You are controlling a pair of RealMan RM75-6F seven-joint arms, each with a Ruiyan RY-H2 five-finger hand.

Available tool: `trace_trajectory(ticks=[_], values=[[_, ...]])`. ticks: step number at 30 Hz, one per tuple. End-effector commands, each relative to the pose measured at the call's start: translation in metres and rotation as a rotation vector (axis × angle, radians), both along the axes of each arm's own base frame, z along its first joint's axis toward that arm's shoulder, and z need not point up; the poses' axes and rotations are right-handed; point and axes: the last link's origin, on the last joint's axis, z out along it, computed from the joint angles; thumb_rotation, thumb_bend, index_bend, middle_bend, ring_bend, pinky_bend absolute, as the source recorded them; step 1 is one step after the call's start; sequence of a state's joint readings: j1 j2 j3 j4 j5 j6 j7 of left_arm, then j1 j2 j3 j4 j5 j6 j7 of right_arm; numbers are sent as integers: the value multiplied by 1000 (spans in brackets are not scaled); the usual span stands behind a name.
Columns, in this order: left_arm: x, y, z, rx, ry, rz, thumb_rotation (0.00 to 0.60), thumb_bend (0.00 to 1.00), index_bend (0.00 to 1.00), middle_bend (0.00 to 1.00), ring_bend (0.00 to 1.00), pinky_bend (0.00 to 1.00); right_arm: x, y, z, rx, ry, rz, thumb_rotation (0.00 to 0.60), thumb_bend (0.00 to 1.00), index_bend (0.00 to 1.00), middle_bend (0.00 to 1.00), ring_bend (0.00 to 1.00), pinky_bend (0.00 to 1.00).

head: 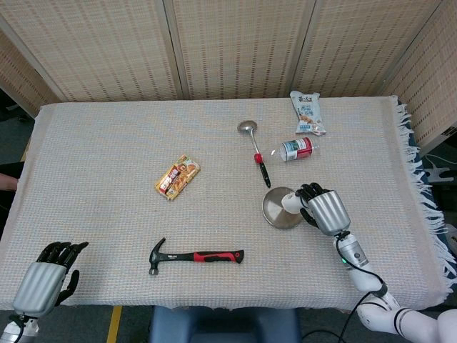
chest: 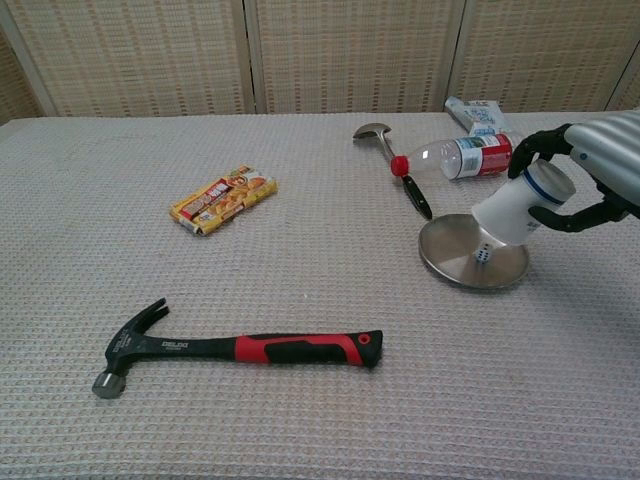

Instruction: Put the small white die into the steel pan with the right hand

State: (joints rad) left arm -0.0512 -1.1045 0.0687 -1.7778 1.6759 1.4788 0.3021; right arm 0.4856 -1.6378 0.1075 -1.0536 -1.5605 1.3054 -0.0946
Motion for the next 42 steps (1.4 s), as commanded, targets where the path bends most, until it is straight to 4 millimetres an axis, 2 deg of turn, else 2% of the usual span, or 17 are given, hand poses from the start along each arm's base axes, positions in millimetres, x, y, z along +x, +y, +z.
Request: trace_trajectory(ticks=[1, 32, 37, 42], values=[[0, 0, 0, 0, -1, 0, 600, 574, 170, 245, 179, 189, 0, -5, -7, 37, 3, -33, 600, 307, 597, 522, 476, 745], [0, 0, 1, 0, -6, -2, 600, 575, 169, 245, 178, 189, 3, -27, -49, 60, 31, -32, 600, 306, 597, 522, 476, 745], [0, 0, 1, -1, -4, -4, 600, 574, 169, 245, 178, 189, 5, -24, -56, 129, -70, -63, 600, 306, 597, 522, 476, 755], [0, 0, 1, 1, -5, -3, 600, 574, 169, 245, 178, 189, 8, -23, -54, 173, -139, -81, 600, 307, 597, 522, 477, 764]])
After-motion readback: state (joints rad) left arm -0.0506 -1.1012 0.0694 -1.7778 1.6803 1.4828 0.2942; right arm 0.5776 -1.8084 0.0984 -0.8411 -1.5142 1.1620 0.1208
